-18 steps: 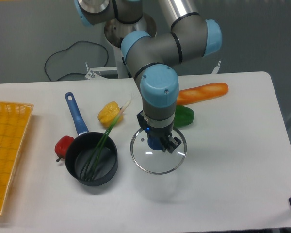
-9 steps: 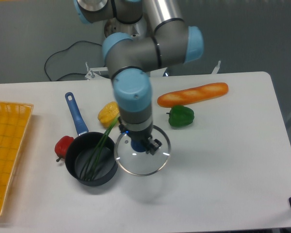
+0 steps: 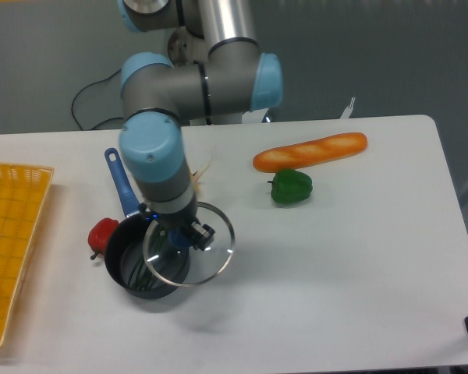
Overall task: Close the pot lid
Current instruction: 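Carry the held glass lid over the black saucepan, then lower the glass lid onto the saucepan rim, pressing past the onions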
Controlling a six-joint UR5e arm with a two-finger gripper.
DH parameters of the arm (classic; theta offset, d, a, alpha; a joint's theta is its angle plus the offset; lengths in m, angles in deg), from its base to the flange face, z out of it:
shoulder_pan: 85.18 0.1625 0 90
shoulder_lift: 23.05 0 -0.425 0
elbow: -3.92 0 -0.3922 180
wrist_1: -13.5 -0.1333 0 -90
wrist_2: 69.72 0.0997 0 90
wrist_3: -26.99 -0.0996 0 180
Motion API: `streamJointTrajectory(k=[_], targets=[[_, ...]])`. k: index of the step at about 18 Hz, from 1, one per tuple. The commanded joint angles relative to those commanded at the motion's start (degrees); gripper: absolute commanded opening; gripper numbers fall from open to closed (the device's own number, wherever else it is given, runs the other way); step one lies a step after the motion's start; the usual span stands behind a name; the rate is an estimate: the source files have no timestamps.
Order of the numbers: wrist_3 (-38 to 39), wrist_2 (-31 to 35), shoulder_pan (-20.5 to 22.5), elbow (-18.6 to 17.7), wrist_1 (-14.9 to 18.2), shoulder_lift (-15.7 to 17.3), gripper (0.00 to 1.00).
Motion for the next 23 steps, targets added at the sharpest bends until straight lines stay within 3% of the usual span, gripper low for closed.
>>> streamJointTrajectory(k=[8, 16, 23], targets=[[1.93, 0.0, -1.4, 1.14, 0.97, 0.18, 0.56], [4.66, 3.6, -3.78, 0.62, 5.62, -0.35, 0.56], [6.33, 4.04, -4.75, 1.67, 5.54, -2.46, 0.56]])
